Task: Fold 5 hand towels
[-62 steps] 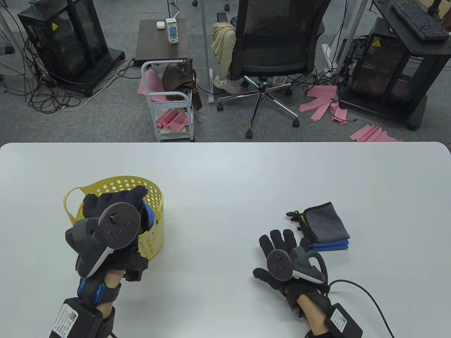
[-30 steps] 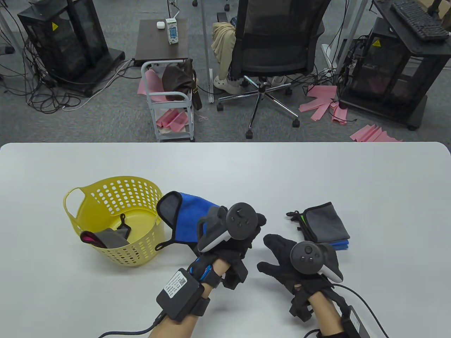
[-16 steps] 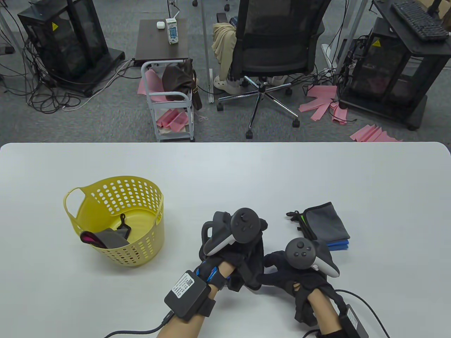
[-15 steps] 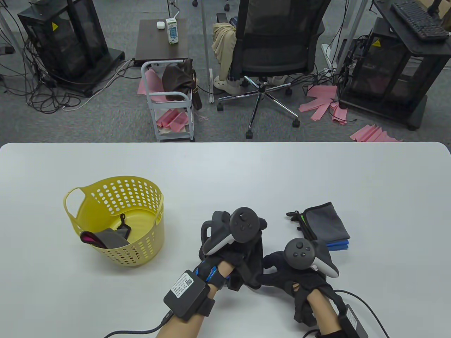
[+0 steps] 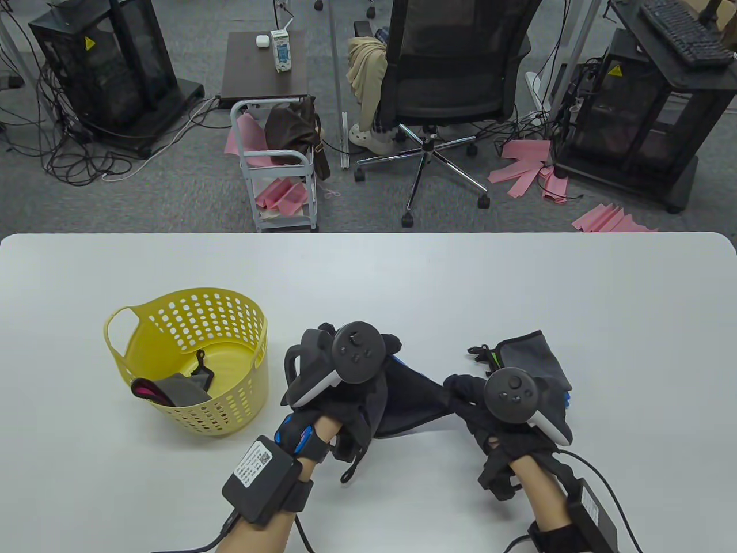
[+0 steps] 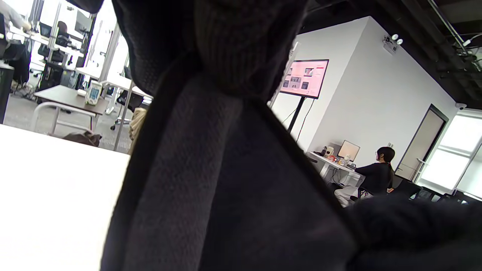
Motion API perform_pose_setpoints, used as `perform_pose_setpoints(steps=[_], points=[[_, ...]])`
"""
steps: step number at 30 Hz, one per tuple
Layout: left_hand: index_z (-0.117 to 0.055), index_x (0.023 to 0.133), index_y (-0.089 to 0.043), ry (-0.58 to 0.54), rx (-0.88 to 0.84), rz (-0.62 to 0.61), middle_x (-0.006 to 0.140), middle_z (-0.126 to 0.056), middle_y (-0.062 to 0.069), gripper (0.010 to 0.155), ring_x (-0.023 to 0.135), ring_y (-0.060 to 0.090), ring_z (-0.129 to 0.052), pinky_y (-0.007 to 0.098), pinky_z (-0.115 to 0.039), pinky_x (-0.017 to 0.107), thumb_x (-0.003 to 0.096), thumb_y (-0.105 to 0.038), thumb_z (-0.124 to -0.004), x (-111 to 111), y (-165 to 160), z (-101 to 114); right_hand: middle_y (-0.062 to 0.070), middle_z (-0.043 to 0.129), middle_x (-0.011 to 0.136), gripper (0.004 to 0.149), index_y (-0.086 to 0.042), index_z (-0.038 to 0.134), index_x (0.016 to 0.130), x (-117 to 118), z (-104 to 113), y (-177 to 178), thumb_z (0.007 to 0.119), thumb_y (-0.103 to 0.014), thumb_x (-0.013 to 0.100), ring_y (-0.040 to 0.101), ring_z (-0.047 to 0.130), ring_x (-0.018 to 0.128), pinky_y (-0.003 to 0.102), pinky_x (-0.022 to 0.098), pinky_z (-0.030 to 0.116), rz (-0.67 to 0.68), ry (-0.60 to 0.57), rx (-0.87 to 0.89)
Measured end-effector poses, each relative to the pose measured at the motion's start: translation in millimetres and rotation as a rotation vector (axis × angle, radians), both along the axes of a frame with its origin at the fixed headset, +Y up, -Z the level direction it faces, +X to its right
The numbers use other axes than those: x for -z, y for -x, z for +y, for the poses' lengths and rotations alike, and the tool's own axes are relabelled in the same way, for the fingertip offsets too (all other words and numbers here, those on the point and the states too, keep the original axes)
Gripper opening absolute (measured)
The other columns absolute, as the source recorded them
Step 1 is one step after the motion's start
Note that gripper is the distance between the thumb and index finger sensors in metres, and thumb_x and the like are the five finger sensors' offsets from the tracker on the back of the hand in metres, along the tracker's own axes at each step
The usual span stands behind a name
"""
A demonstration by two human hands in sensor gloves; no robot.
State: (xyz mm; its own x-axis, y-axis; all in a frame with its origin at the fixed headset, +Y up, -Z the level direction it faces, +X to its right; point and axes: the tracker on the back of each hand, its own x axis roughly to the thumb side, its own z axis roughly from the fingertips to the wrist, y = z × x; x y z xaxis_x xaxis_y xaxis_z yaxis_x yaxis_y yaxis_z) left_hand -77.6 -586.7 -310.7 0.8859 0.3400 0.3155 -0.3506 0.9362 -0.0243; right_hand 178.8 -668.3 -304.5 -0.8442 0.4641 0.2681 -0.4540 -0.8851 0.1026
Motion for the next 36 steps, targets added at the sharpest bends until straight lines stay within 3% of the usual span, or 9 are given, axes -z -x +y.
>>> perform_pose_setpoints(steps=[8,12,18,22,23,25,30,34,36], points=[[-0.087,0.092,-0.032,0.001,0.121,-0.013,0.079,-0.102,0.0,0.046,0.081,0.031,-0.096,0.07,-0.052,0.074,0.046,-0.031,-0.084,-16.8,10.7,11.6,-0.001,0.089,0.088,0.045,-0.027,0.071,0.093,6.9,63.6,-9.4,0.078,-0.02,0.049,0.035,0.081,0.085,0.068,0.067,0.057,0.14,-0.119,-0.156],[-0.09,0.089,-0.031,0.041,0.201,-0.018,0.075,-0.104,0.0,0.044,0.079,0.031,-0.097,0.07,-0.053,0.074,0.0455,-0.033,-0.082,-16.7,6.4,8.6,-0.003,0.093,0.085,0.051,-0.021,0.07,0.096,11.3,68.8,-14.9,0.08,-0.024,0.046,0.033,0.083,0.084,0.069,0.067,0.056,0.153,-0.109,-0.193],[-0.087,0.089,-0.029,0.139,0.246,0.001,0.081,-0.1,0.0,0.042,0.085,0.033,-0.092,0.071,-0.05,0.075,0.0477,-0.034,-0.081,-0.9,-1.1,0.8,0.0,0.087,0.089,0.039,-0.024,0.079,0.083,16.2,60.5,-14.5,0.083,-0.03,0.045,0.036,0.08,0.084,0.067,0.066,0.058,0.074,-0.152,-0.278],[-0.085,0.092,-0.029,0.178,0.298,0.04,0.091,-0.095,0.001,0.042,0.093,0.035,-0.088,0.071,-0.049,0.075,0.0494,-0.03,-0.081,18.8,-8.2,1.2,0.002,0.089,0.086,0.036,-0.027,0.086,0.08,30.7,57.3,-10.8,0.088,-0.032,0.044,0.018,0.096,0.053,0.051,0.058,0.081,-0.015,-0.189,-0.282],[-0.085,0.091,-0.028,0.168,0.317,0.053,0.092,-0.095,0.001,0.043,0.093,0.035,-0.087,0.071,-0.05,0.075,0.0491,-0.03,-0.081,24.8,-10.2,3.4,0.003,0.091,0.085,0.036,-0.027,0.087,0.079,36.1,58.1,-9.8,0.09,-0.032,0.043,0.011,0.099,0.046,0.046,0.054,0.086,-0.048,-0.213,-0.247],[-0.085,0.091,-0.029,0.118,0.365,0.107,0.094,-0.094,0.001,0.042,0.094,0.035,-0.086,0.071,-0.05,0.075,0.0489,-0.03,-0.081,33.8,-12.4,11.3,0.004,0.093,0.085,0.035,-0.026,0.088,0.079,43.9,62.5,-9.1,0.091,-0.03,0.044,0.009,0.103,0.051,0.043,0.055,0.089,-0.072,-0.244,-0.185],[-0.088,0.089,-0.031,-0.285,0.322,0.211,0.098,-0.091,0.002,0.041,0.096,0.035,-0.085,0.071,-0.05,0.075,0.0479,-0.029,-0.083,22.2,-9.9,41.4,0.003,0.091,0.09,0.033,-0.027,0.088,0.077,41.6,85.3,-12.5,0.093,-0.027,0.044,0.01,0.105,0.065,0.037,0.061,0.087,-0.106,-0.467,0.015],[-0.089,0.089,-0.032,-0.347,0.399,0.138,0.097,-0.093,0.001,0.041,0.094,0.035,-0.087,0.07,-0.052,0.074,0.048,-0.03,-0.085,-6.2,-12.6,22.8,-0.002,0.09,0.09,0.031,-0.029,0.091,0.072,25.0,77.2,-14.7,0.096,-0.028,0.042,0.008,0.104,0.068,0.035,0.063,0.085,-0.068,-0.541,-0.048],[-0.089,0.089,-0.031,-0.308,0.442,0.099,0.096,-0.094,0.0,0.041,0.094,0.034,-0.088,0.069,-0.053,0.074,0.0481,-0.031,-0.085,-19.2,-15.5,-2.2,-0.003,0.089,0.09,0.031,-0.03,0.091,0.072,17.0,60.5,-12.9,0.096,-0.029,0.042,0.008,0.103,0.069,0.035,0.064,0.084,-0.048,-0.447,-0.105]])
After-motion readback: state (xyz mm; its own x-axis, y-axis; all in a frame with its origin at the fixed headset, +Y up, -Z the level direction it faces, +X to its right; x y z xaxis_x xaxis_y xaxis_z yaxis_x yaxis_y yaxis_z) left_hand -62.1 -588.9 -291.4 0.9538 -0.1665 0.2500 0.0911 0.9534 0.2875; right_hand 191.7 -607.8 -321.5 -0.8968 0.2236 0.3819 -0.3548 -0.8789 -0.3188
